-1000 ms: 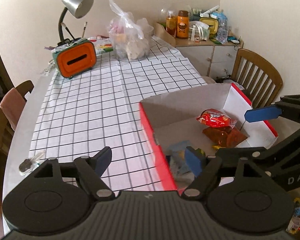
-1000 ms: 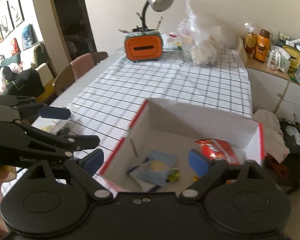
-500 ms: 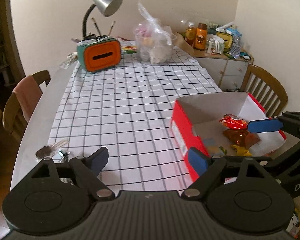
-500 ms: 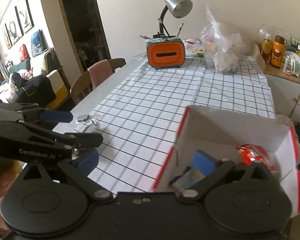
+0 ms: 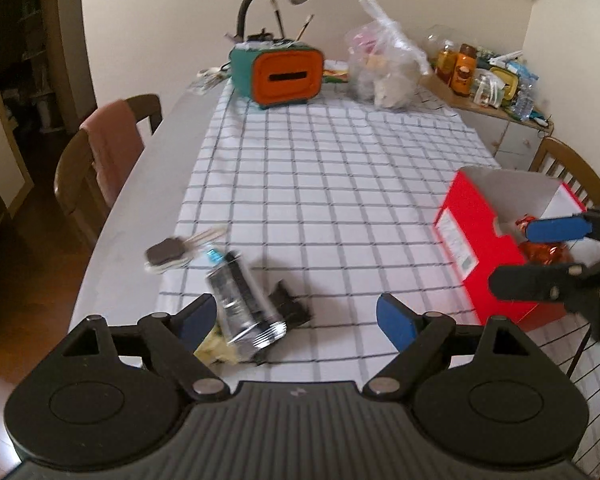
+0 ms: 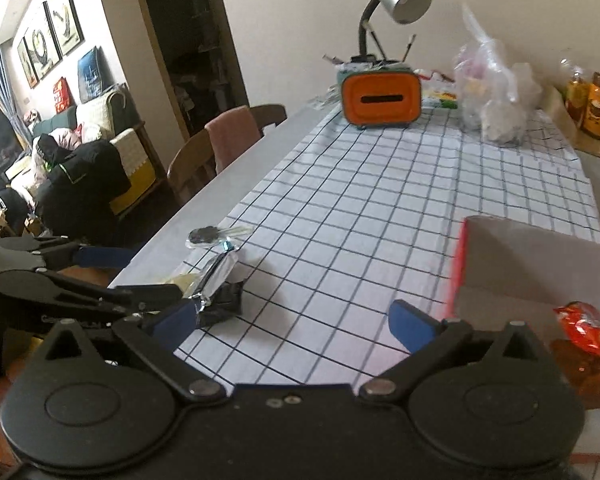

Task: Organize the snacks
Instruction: 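Move both tools back over the remaining snacks on the table, then grasp the brown chocolate packet with the left tool while the right tool grasps the silver foil wrapper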

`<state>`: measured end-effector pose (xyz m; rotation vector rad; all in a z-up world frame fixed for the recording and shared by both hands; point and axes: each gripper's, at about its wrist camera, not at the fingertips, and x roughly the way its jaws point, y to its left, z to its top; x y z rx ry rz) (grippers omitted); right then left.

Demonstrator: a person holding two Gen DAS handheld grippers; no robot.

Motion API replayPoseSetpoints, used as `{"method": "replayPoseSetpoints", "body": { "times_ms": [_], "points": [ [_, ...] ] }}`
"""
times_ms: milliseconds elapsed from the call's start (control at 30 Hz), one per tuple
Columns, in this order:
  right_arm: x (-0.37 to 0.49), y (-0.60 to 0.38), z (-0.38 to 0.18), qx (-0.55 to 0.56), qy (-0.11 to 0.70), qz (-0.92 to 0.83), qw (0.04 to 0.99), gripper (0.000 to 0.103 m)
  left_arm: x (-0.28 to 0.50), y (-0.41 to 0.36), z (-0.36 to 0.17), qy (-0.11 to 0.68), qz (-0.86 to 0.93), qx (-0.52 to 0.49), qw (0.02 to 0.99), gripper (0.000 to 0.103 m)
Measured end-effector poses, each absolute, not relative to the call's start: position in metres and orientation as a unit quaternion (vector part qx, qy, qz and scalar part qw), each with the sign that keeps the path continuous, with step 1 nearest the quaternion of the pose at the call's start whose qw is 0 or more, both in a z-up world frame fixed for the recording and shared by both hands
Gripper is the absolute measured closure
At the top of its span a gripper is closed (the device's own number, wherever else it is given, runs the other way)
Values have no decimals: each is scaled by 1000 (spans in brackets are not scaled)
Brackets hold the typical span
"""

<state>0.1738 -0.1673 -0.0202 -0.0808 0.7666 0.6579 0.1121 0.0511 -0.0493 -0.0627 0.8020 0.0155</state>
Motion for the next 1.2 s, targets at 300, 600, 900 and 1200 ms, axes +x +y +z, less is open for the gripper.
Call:
{"method": "replayPoseSetpoints", "body": {
  "times_ms": [300, 600, 900, 1200],
  "points": [
    [193, -117, -46, -57, 390, 324, 860, 1, 104, 105, -81, 412, 38, -32, 910, 15],
    [214, -54, -72, -100, 413, 329, 843, 2, 103, 148, -114, 436, 72, -40, 896, 15],
    [228, 3, -99, -150, 432, 319, 830, 3, 105, 170, -140, 459, 87, -50, 883, 16],
    [242, 38, -126, -187, 457, 288, 820, 8, 116, 173, -149, 462, 81, -62, 881, 16]
  ]
}}
